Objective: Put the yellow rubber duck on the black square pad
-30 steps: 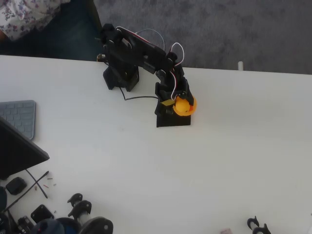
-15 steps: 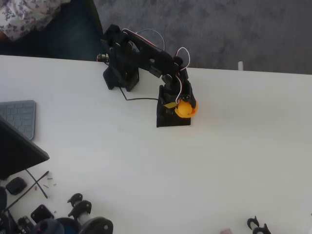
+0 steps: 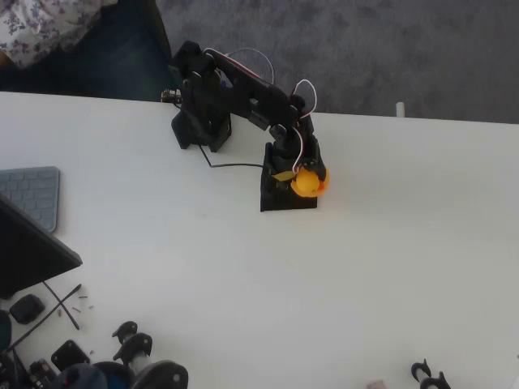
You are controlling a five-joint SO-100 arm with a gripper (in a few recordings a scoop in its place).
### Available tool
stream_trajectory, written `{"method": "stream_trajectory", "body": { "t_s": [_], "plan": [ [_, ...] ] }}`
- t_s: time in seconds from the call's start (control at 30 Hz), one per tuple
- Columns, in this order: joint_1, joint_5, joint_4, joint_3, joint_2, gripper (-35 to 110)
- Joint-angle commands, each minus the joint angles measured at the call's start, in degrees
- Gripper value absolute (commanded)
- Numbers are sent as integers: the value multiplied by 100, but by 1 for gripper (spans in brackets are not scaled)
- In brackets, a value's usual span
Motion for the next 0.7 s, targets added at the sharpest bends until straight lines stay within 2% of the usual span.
{"method": "stream_trajectory", "body": {
  "t_s": [0.0,0.37,0.67],
  "plan": [
    [202,-79,105,-158,114,12],
    [176,-88,141,-88,44,12],
    [167,-79,659,62,79,12]
  ]
}}
